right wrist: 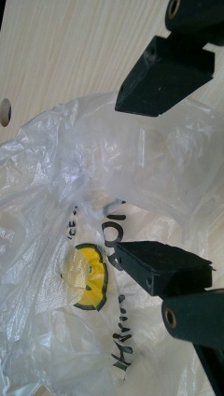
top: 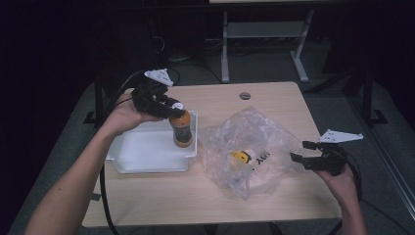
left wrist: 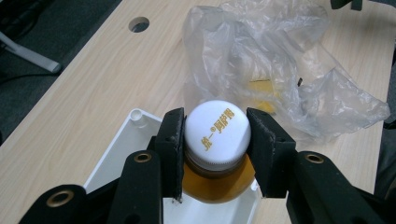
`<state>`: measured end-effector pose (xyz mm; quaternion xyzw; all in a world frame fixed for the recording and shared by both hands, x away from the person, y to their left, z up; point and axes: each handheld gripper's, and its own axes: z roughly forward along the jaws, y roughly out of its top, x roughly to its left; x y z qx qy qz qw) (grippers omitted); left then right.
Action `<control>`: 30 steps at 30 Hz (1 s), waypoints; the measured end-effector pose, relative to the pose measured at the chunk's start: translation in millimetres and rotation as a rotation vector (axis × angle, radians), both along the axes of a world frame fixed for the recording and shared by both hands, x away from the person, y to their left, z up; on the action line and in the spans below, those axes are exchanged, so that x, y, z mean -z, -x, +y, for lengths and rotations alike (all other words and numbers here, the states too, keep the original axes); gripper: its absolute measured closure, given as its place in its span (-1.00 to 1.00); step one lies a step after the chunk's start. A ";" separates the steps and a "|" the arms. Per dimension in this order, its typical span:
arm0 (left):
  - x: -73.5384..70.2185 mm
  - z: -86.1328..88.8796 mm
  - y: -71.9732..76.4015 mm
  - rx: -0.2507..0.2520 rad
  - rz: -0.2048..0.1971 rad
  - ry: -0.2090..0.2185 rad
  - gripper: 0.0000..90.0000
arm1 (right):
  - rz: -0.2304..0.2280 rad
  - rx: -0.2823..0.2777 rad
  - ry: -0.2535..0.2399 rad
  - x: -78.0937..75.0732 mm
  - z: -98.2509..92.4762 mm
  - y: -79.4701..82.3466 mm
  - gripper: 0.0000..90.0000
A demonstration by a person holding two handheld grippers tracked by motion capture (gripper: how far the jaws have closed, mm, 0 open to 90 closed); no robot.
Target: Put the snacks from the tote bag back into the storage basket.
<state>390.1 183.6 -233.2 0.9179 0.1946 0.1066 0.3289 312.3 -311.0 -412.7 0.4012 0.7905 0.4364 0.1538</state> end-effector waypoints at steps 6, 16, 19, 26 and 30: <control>4.4 1.9 0.0 -0.007 0.003 -0.006 0.32 | 0.004 -0.005 0.002 1.0 0.2 -0.2 -0.43; 13.2 2.3 -0.9 -0.018 0.018 -0.013 0.32 | 0.000 -0.008 0.002 0.5 1.7 0.6 -0.42; 15.9 2.3 -1.5 -0.018 0.017 -0.017 0.32 | -0.003 -0.007 0.003 0.2 1.3 0.9 -0.43; 23.8 1.5 -2.3 -0.022 0.035 -0.018 0.32 | -0.005 -0.007 0.003 0.2 1.5 0.7 -0.42; 27.1 -0.9 -3.1 -0.016 0.036 -0.031 0.32 | -0.005 -0.008 0.003 -0.3 2.6 0.4 -0.42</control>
